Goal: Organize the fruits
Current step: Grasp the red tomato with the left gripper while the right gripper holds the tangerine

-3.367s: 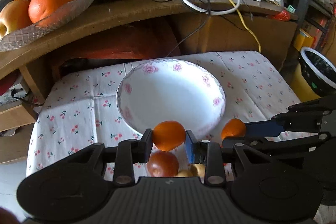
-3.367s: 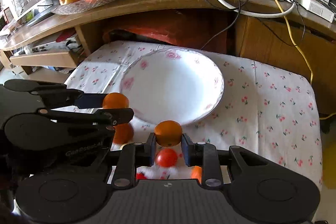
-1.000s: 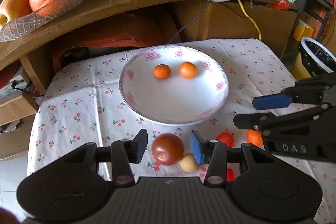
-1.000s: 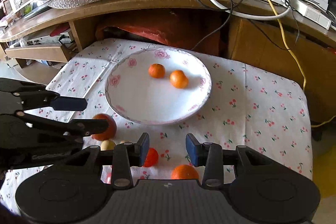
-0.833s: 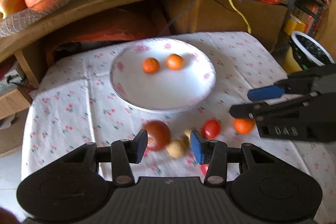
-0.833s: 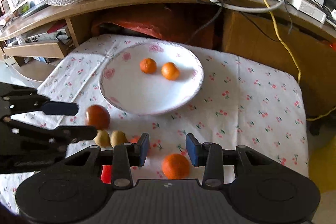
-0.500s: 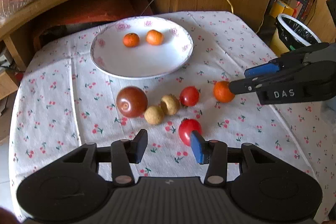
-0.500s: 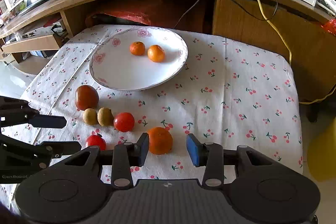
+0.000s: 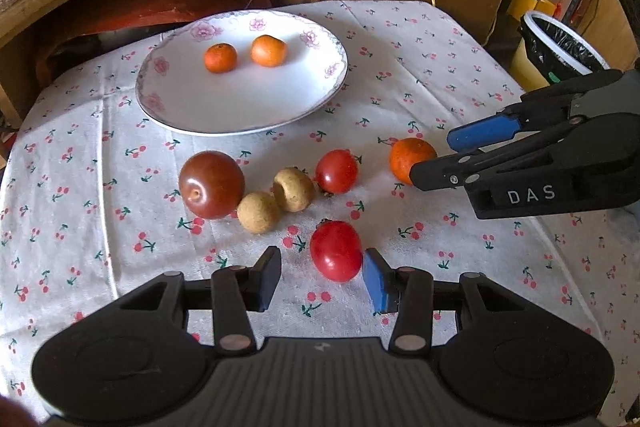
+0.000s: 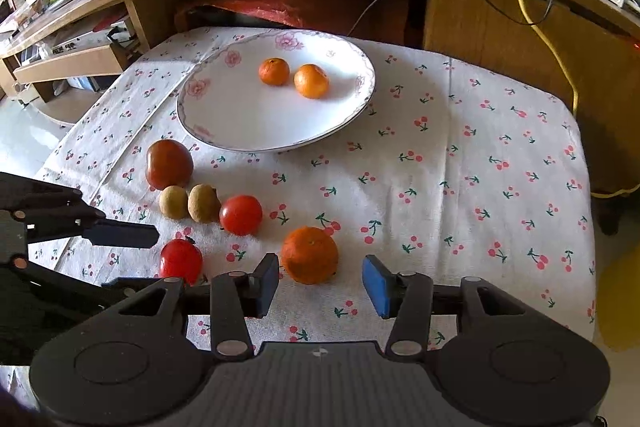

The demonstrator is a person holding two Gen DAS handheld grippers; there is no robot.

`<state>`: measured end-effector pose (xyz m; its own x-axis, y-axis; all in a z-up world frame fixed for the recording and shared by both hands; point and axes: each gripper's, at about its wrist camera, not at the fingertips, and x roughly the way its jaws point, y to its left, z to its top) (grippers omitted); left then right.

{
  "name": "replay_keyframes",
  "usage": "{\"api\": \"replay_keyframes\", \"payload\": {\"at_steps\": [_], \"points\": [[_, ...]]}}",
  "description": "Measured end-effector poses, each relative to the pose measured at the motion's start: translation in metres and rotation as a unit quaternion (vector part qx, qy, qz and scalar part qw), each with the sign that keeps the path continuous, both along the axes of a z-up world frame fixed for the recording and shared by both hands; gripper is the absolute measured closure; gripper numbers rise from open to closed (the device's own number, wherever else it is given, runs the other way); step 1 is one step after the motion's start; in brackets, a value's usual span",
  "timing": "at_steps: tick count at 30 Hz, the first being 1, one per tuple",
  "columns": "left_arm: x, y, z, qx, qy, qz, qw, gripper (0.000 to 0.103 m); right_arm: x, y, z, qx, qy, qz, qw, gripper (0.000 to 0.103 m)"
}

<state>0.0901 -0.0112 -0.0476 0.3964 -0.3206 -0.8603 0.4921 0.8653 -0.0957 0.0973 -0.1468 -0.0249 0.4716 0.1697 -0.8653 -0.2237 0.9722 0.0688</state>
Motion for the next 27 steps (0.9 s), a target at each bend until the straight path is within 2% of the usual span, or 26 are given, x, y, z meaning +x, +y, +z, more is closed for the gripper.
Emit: {"api": "replay_keyframes", "payload": {"at_steps": [4,15,20,23,27], "points": [[-0.001,-0.003,-0.004,0.01,-0.004,-0.004,0.9999,0.051,0.004,0.003,-0.004,-0.001,0.004,0.006,1.0,0.06],[0.002,-0.008,-0.005,0.003,-0.018,-0.008,0.9998,0.052,0.012,0.006,-0.014,-0.012,0.02,0.009,1.0,0.06],[0.001,-0.01,-0.005,0.004,-0.017,-0.01,0.9998,0.061,0.011,0.008,-0.012,-0.013,0.021,0.012,1.0,0.075],[-0.001,-0.012,-0.005,0.011,-0.02,-0.021,0.9995,0.066,0.009,0.01,-0.012,-0.021,0.022,0.016,0.999,0.075],[-0.005,-0.012,-0.001,0.007,-0.021,-0.038,0.999,0.067,0.006,0.01,-0.009,-0.019,0.028,0.019,0.999,0.076]]}}
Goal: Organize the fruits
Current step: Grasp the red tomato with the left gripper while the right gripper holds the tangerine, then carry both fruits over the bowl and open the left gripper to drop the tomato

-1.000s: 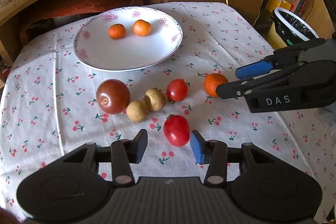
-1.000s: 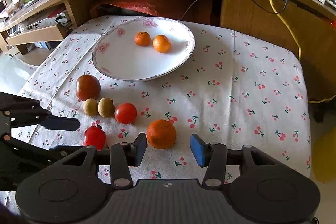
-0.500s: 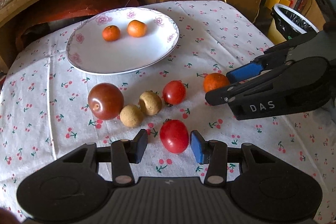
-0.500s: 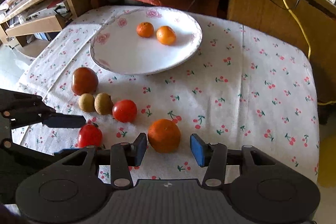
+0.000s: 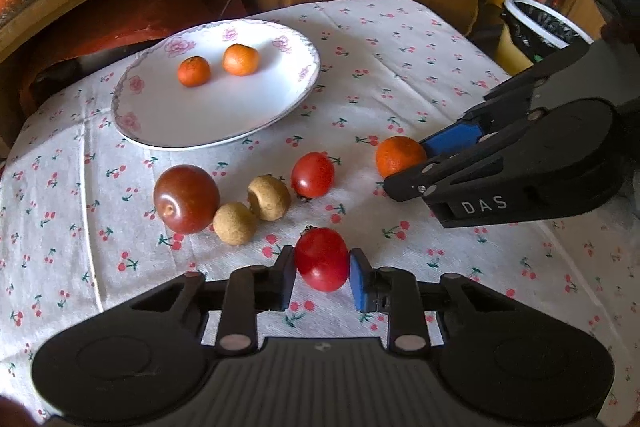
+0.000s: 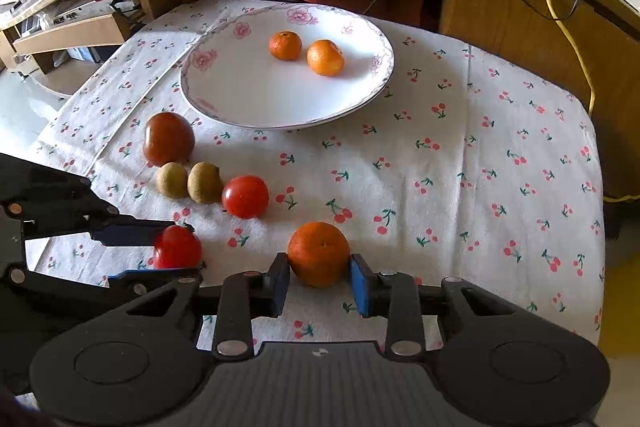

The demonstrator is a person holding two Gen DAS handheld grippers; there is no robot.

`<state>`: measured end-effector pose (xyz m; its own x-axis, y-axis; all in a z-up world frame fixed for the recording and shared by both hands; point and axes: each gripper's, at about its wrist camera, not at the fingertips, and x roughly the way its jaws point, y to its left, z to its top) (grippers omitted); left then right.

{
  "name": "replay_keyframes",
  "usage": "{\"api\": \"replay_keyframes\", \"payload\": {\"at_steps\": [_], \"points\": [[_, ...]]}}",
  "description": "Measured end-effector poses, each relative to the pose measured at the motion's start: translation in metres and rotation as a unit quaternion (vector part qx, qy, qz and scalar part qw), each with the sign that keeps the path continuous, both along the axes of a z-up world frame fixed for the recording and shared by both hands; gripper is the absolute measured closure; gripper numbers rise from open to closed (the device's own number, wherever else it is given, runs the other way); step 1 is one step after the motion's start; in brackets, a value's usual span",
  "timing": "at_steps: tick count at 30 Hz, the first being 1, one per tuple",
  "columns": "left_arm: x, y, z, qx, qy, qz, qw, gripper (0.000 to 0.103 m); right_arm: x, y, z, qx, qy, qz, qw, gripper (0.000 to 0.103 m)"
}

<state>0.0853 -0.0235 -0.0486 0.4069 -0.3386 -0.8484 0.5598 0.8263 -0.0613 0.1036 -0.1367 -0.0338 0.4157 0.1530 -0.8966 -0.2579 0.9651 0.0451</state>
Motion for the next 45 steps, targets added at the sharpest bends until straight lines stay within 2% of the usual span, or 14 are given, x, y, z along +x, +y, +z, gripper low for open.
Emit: {"api": "replay_keyframes", "payload": {"at_steps": [6,16,24,27,31,42,45], "points": [[-0.008,0.009,0.003,-0.004,0.006,-0.01,0.9999,0.067,-0.017,0.006,0.006,0.009,0.009,0.024,1.0,0.076],[-0.015,0.021,0.001,0.005,0.009,-0.016,0.9998,0.066,-0.031,0.018,0.002,-0.007,0.016,0.065,0.998,0.075],[-0.015,0.017,-0.001,0.01,0.0,-0.024,0.9997,0.066,-0.029,0.018,0.0,-0.003,0.014,0.067,0.998,0.072],[-0.014,0.018,-0.001,0.006,0.004,-0.023,0.9997,0.064,-0.027,0.016,0.0,0.002,0.017,0.061,0.998,0.069],[-0.015,0.017,-0.001,0.002,0.011,-0.024,0.9997,0.055,-0.027,0.015,0.001,0.005,0.015,0.058,0.998,0.065],[-0.015,0.018,-0.001,-0.002,0.013,-0.016,0.9998,0.053,-0.027,0.017,0.0,0.007,0.02,0.061,0.998,0.065],[-0.015,0.018,-0.001,0.008,0.009,-0.014,0.9998,0.055,-0.028,0.018,-0.001,-0.003,0.018,0.065,0.998,0.071]]}}
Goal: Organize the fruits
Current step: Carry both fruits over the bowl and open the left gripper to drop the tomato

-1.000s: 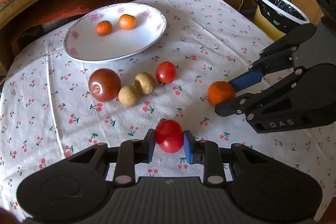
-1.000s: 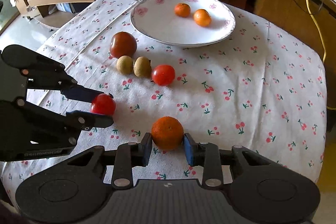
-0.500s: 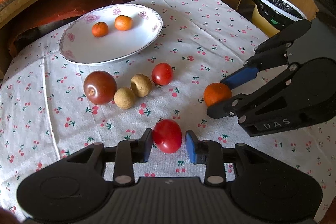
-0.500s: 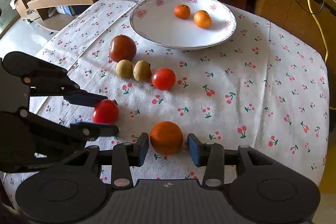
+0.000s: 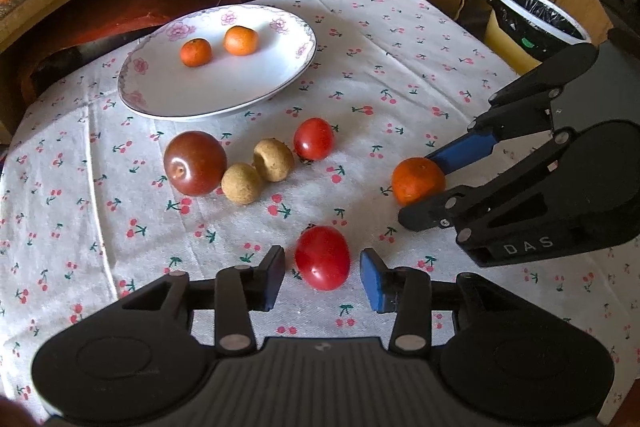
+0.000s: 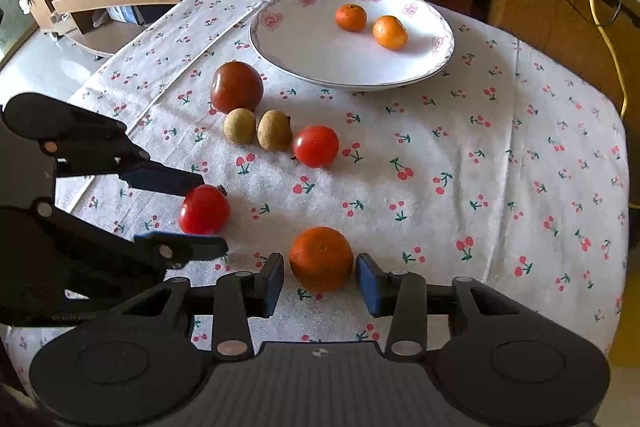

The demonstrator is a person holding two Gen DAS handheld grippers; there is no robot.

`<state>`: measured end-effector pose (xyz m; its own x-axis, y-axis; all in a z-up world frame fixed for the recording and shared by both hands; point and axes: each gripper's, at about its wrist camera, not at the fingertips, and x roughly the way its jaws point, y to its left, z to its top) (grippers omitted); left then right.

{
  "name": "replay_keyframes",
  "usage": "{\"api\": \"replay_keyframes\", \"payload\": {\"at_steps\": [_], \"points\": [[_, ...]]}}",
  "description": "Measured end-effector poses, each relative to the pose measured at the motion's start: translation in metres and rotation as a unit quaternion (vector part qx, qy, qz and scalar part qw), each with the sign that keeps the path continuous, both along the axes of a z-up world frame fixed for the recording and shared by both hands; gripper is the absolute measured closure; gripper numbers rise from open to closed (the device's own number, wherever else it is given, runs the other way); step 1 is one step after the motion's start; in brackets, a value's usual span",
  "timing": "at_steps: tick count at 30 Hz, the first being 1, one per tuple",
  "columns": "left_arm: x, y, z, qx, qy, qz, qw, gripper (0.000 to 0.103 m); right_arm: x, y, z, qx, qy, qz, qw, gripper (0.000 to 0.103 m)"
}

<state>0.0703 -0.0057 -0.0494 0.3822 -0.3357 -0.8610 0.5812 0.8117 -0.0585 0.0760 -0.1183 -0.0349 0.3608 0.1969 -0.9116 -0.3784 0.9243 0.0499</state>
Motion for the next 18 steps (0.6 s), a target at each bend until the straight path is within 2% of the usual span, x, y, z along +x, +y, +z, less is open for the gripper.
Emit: {"api": "replay_keyframes", "payload": {"at_steps": [1,5,18], "points": [[0.0,0.0,0.0,0.002,-0.001,0.0,1.0,0.058,0.0,0.0,0.0,-0.003,-0.001,0.001,1.0,0.074],[0.0,0.0,0.001,0.003,0.001,0.001,1.0,0.066,-0.001,-0.001,0.001,-0.002,0.002,-0.001,1.0,0.075],[0.003,-0.002,0.013,-0.005,-0.019,0.002,0.9998,0.067,0.001,0.004,0.012,0.006,-0.013,0.0,1.0,0.075]]}}
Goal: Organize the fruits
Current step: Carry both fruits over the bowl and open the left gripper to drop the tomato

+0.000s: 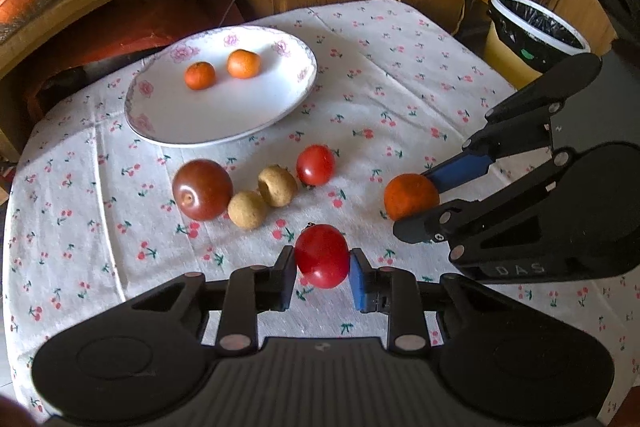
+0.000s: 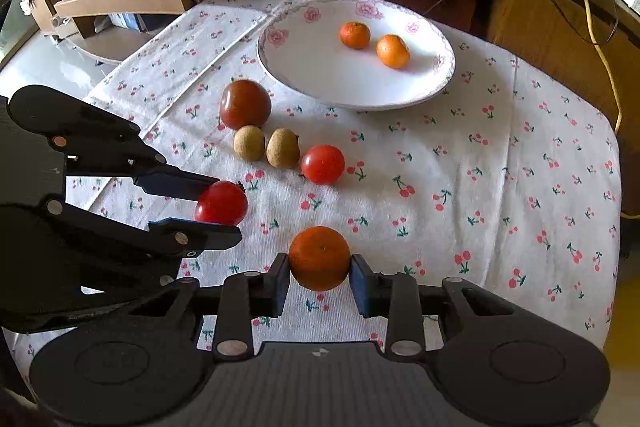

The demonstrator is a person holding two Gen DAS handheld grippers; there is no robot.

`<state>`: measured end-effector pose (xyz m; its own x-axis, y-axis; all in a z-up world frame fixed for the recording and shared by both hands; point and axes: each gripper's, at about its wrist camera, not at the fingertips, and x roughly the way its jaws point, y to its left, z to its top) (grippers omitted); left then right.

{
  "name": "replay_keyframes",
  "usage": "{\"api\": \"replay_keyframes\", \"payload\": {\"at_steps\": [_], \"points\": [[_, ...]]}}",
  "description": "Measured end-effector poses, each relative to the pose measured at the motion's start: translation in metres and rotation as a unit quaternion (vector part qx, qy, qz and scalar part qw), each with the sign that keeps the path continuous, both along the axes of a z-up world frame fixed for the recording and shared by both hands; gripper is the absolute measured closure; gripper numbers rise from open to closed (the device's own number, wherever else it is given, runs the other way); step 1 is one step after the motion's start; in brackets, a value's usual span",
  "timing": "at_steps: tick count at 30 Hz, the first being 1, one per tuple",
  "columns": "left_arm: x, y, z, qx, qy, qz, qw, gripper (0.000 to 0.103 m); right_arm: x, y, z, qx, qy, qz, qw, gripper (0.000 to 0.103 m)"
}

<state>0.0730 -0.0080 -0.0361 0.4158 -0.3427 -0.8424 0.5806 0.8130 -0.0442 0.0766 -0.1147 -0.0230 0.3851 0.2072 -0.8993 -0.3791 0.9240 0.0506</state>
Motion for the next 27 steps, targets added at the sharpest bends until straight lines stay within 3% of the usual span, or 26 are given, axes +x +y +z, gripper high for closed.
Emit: {"api": "replay_keyframes", "payload": {"at_steps": [27], "points": [[0.024,-0.005,0.026,0.011,-0.059,0.024,0.9979,0.067,0.026,0.003,0.017,-0.011,-0.054,-0.037,0.998,0.075]]}}
